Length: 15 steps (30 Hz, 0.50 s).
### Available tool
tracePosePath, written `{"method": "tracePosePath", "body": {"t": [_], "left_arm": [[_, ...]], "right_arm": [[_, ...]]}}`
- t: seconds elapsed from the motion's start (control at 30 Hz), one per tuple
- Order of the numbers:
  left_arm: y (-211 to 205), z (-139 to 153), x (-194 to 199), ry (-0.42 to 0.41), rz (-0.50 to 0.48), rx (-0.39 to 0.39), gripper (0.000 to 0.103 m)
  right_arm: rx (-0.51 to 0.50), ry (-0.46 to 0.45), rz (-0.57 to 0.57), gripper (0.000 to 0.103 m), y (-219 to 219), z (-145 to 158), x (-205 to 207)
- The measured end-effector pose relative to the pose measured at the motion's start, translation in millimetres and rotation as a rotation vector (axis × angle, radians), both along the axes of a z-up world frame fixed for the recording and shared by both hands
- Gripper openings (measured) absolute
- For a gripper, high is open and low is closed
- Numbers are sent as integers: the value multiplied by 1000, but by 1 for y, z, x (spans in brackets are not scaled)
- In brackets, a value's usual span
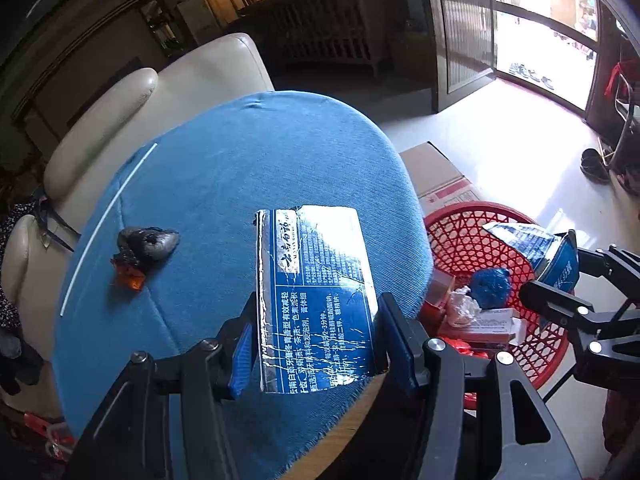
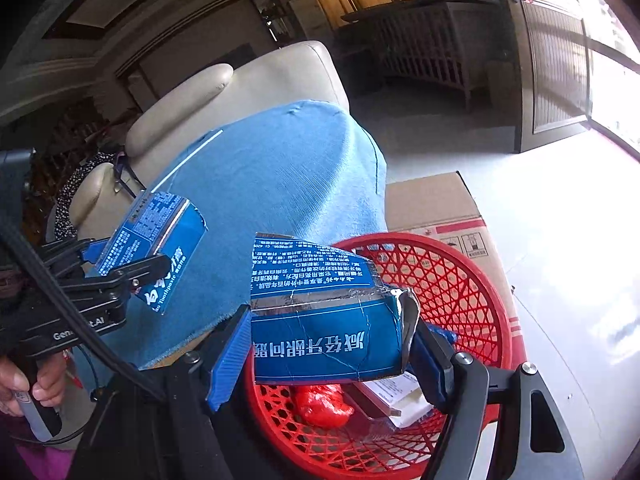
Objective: Collect trash
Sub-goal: 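Carry both blue boxes over to the red basket, then open the right tool to drop its blue box while the left tool releases the flattened box into the basket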
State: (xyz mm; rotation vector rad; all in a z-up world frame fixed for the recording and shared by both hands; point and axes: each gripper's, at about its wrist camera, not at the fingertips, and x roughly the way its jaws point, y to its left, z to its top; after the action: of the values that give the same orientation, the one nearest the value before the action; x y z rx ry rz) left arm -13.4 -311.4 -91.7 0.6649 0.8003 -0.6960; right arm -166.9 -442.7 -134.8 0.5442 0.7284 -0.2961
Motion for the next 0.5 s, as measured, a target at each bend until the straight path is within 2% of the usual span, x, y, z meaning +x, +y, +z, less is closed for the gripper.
{"method": "tracePosePath", "body": {"t": [0.23, 0.5], "left_arm": [[-1, -5, -2, 53, -10, -9, 59], [-2, -10, -7, 167, -73, -58, 59]], "right_arm": [[24, 30, -6, 76, -3, -12, -4], [43, 92, -21, 76, -8, -31, -11]]}}
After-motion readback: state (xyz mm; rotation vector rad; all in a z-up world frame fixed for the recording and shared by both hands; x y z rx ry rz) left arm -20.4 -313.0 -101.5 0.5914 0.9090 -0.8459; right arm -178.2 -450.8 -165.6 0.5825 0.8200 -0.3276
